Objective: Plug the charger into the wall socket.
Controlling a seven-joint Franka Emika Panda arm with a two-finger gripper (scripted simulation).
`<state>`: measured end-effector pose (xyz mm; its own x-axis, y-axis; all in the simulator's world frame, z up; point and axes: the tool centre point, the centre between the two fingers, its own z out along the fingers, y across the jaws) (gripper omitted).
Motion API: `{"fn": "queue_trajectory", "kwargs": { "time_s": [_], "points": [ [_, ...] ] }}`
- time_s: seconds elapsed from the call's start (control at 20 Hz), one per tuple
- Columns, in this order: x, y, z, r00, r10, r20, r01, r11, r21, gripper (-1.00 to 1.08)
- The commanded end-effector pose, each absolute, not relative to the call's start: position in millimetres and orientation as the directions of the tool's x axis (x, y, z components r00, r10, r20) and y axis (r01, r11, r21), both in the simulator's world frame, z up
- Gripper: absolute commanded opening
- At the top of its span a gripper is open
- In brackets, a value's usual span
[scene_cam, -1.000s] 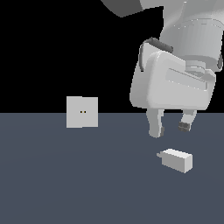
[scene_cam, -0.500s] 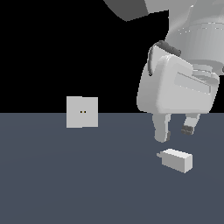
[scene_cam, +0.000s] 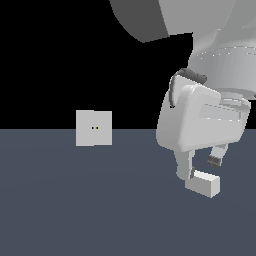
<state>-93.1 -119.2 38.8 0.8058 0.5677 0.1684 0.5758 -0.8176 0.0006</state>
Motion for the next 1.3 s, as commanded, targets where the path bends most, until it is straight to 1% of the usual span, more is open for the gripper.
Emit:
{"fn": "queue_trajectory", "kwargs": {
  "time_s": [0.0, 0.4, 0.45, 1.25],
  "points": [
    [-93.5, -118.9, 27.3, 0.805, 0.568, 0.168, 0.577, -0.817, 0.000, 1.00],
    [-93.0, -119.4, 11.8, 0.805, 0.569, 0.168, 0.577, -0.817, 0.000, 1.00],
    [-93.0, -119.4, 11.8, 0.805, 0.569, 0.168, 0.577, -0.817, 0.000, -1.00],
    [-91.7, -112.8, 14.7, 0.812, 0.558, 0.169, 0.566, -0.824, 0.000, -1.00]
  ]
}}
